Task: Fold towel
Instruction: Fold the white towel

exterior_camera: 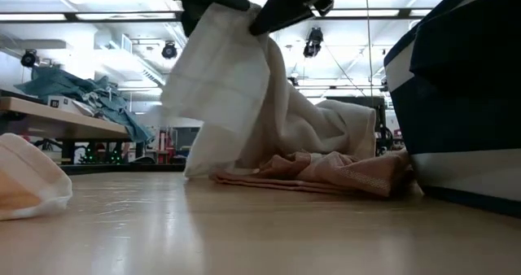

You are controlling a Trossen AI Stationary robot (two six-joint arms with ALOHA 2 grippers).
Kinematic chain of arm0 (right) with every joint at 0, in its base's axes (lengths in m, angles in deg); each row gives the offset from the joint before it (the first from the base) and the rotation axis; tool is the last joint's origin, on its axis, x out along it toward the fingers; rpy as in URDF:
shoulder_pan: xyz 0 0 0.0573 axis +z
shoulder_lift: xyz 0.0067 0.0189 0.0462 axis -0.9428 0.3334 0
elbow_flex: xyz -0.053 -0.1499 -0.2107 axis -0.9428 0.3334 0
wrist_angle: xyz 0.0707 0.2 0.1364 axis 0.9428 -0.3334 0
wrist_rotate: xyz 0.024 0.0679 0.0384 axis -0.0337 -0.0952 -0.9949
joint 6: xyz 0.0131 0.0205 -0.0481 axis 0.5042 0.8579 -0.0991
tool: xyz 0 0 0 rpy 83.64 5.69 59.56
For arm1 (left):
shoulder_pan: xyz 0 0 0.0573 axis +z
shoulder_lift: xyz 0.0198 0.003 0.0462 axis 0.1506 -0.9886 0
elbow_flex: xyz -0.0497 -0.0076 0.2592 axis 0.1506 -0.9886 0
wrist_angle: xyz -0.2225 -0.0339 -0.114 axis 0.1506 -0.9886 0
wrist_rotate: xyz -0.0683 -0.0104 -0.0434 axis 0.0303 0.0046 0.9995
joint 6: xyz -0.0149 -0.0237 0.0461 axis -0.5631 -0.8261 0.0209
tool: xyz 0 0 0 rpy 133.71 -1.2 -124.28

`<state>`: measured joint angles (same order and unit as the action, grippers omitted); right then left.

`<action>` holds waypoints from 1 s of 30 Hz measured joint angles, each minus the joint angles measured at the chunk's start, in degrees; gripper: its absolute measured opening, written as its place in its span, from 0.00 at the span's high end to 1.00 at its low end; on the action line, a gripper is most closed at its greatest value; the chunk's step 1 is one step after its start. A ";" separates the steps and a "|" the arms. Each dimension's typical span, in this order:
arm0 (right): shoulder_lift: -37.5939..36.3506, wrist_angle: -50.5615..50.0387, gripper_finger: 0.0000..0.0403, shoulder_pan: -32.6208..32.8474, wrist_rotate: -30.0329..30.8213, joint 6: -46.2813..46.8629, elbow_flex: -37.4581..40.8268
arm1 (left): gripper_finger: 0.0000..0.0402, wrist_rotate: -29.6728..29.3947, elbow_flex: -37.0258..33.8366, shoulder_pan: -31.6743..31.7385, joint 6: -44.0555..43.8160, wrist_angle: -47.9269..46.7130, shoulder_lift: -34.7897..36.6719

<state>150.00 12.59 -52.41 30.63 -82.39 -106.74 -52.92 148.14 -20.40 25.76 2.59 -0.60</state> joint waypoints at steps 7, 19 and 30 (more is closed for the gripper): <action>-2.55 -1.22 0.97 1.87 -2.47 0.04 0.04 | 0.87 0.87 0.09 -2.14 -3.47 -5.59 0.18; -4.05 -3.32 1.00 3.60 -2.34 6.59 0.11 | 0.79 0.56 0.07 -5.51 -7.48 -6.26 0.09; -4.45 -2.07 1.00 3.64 -0.43 6.81 0.11 | 0.80 -1.16 -1.16 -6.34 -7.89 -2.72 -7.23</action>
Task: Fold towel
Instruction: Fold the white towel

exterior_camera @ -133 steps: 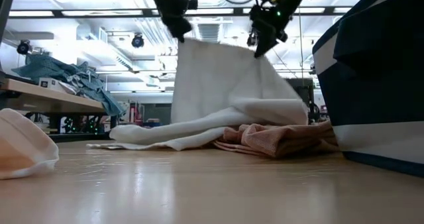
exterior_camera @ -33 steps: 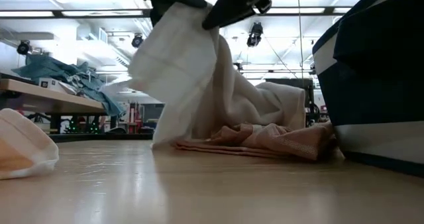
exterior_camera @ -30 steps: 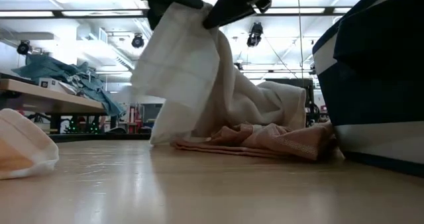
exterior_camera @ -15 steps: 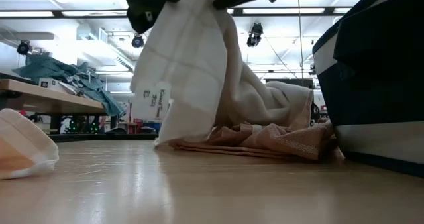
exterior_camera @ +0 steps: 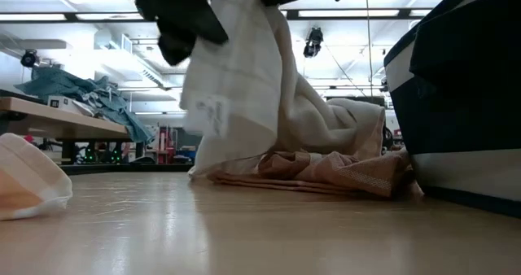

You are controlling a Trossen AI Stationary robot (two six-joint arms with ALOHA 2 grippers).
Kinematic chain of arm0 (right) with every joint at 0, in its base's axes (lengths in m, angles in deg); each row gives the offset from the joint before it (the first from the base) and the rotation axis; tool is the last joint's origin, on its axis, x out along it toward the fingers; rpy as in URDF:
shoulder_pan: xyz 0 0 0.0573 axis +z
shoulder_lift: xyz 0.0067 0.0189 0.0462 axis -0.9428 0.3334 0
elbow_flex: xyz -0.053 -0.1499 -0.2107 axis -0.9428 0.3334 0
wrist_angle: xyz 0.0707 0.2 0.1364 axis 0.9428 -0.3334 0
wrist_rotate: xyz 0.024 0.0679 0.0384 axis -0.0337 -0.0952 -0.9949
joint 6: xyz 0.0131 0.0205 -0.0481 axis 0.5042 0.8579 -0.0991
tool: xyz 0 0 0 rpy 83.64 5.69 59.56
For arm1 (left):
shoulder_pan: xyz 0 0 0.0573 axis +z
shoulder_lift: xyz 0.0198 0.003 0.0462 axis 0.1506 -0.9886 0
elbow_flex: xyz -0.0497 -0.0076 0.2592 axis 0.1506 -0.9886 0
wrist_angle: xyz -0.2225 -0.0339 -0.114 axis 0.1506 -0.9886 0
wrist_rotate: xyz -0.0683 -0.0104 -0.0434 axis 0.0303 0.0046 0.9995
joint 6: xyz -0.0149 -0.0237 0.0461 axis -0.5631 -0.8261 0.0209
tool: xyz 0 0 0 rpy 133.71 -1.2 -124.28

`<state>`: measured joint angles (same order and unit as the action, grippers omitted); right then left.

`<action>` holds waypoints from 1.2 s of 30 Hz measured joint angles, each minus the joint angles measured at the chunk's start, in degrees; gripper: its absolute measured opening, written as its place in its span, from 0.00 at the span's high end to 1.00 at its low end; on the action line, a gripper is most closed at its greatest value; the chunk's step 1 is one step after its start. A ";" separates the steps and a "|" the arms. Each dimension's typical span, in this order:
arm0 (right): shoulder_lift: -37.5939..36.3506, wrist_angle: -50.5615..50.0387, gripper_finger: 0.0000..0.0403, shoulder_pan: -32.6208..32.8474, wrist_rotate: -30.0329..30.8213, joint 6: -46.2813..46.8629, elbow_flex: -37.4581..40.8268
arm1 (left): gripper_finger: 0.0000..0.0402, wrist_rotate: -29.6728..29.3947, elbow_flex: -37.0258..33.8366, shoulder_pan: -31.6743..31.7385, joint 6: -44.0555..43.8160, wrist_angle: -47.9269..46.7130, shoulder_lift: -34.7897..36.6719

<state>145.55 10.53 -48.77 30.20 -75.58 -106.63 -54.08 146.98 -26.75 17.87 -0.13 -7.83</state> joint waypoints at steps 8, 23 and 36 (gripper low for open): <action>-1.35 -1.21 1.00 0.64 -0.81 -0.22 -0.03 | 0.87 -0.02 0.52 0.07 -0.89 1.37 -7.11; -5.87 -2.96 0.99 1.89 -16.84 4.83 -1.18 | 1.00 -35.07 34.16 -4.52 -13.80 -57.08 1.01; 0.43 -5.90 0.83 -0.92 -20.30 2.51 -1.07 | 1.00 -41.92 27.68 -5.07 -19.69 -57.61 0.75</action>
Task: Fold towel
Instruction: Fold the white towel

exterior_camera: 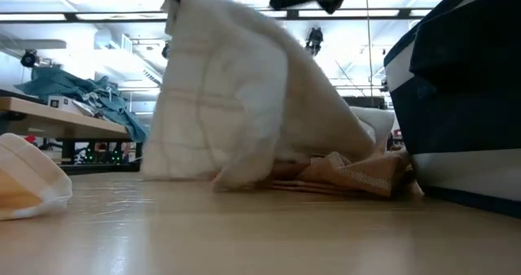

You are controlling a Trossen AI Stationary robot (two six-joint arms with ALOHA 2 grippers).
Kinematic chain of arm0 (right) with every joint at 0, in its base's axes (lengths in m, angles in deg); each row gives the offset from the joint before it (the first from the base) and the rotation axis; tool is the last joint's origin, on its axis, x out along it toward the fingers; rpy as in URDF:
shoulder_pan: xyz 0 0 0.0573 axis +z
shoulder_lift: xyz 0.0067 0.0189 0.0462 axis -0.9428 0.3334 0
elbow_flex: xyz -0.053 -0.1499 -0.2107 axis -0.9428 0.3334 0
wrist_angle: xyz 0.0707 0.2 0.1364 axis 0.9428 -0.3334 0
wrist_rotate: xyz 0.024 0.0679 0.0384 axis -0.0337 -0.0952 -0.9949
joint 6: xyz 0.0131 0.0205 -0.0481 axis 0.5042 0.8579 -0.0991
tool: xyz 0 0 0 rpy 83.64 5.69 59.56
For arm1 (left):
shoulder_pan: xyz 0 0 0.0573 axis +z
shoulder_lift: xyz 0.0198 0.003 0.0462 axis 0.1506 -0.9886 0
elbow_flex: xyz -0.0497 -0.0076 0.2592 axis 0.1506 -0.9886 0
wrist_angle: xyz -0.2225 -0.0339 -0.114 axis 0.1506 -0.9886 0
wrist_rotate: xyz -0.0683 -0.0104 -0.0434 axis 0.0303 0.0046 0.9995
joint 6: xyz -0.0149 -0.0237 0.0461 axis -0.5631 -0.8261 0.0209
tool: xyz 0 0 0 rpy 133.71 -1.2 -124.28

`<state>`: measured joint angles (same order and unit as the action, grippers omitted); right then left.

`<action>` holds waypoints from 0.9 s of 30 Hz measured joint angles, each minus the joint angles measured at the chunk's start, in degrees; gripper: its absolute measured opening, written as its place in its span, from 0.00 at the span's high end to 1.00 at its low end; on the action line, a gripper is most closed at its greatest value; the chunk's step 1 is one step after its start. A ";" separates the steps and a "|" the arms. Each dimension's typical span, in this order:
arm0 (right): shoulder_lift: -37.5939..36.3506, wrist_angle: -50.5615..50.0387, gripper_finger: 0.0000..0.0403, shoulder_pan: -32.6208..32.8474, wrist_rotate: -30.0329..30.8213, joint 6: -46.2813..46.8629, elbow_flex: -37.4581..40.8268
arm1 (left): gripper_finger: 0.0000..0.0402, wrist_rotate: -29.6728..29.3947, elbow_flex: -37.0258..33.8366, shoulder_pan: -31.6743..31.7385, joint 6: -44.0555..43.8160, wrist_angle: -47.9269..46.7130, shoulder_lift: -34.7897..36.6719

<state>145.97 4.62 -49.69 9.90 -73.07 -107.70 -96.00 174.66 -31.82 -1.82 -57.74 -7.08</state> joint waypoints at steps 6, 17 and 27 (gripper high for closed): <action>1.76 -2.41 0.81 -1.29 9.46 -4.21 0.02 | 1.00 -4.74 -8.06 0.39 -6.98 -0.07 0.02; 12.02 5.17 0.87 0.71 1.03 5.16 1.00 | 1.00 -11.72 -11.50 1.17 -16.28 -5.06 4.03; 22.50 8.98 0.84 1.53 -0.17 14.23 -4.47 | 1.00 -11.50 -13.59 1.16 -20.24 -6.97 7.44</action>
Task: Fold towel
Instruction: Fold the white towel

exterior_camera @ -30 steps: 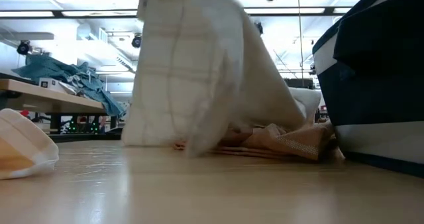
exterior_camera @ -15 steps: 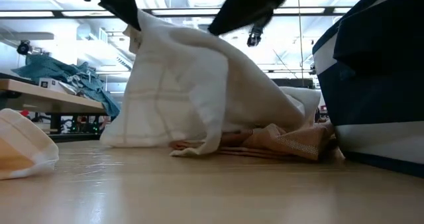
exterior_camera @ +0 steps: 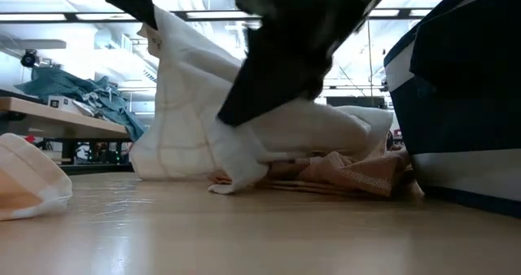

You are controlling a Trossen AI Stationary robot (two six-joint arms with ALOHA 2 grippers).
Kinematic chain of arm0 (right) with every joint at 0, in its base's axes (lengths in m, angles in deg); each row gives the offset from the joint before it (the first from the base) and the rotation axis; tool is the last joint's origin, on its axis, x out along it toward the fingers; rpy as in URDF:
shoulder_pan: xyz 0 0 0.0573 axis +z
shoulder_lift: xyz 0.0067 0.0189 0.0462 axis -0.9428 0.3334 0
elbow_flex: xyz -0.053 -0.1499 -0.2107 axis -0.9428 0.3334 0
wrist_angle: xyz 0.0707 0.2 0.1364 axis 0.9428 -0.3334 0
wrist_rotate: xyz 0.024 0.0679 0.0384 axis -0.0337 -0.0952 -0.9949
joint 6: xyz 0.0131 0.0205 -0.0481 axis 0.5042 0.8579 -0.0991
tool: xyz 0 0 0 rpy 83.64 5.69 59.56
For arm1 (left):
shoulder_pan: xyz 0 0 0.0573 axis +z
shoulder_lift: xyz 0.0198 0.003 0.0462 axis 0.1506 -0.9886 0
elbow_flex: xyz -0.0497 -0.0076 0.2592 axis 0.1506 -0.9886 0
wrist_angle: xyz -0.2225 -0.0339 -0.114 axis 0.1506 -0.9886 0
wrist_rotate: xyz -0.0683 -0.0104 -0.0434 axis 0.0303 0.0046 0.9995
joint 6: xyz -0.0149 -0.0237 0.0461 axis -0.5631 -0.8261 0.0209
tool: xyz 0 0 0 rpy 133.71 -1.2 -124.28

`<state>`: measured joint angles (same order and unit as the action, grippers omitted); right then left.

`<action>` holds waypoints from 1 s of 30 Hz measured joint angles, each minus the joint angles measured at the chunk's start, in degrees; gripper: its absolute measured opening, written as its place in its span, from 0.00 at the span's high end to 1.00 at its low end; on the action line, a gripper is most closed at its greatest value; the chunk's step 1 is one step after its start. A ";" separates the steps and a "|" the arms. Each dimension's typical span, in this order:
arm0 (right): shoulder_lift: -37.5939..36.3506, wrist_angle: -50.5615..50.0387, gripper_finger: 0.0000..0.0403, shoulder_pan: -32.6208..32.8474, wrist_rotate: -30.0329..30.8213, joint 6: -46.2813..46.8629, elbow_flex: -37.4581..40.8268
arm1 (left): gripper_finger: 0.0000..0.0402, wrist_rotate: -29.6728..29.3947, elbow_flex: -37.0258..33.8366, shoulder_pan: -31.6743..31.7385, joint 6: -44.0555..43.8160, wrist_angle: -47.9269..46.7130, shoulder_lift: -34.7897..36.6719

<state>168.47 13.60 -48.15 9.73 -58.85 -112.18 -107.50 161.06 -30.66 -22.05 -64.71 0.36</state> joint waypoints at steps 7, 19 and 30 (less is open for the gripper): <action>8.48 -3.74 0.77 -2.71 0.24 3.42 -6.54 | 1.00 0.89 -1.58 0.00 0.01 0.09 0.00; 3.34 -18.24 0.99 -1.44 4.48 -1.36 -8.63 | 1.00 2.95 -1.13 -0.09 0.58 -0.02 0.00; -22.12 -31.71 1.00 4.13 20.28 -8.71 -8.73 | 1.00 0.00 11.33 -4.64 8.07 0.21 -0.56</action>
<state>146.35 -18.11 -44.02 30.01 -67.55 -120.91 -107.50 172.40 -35.30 -13.99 -64.50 -0.20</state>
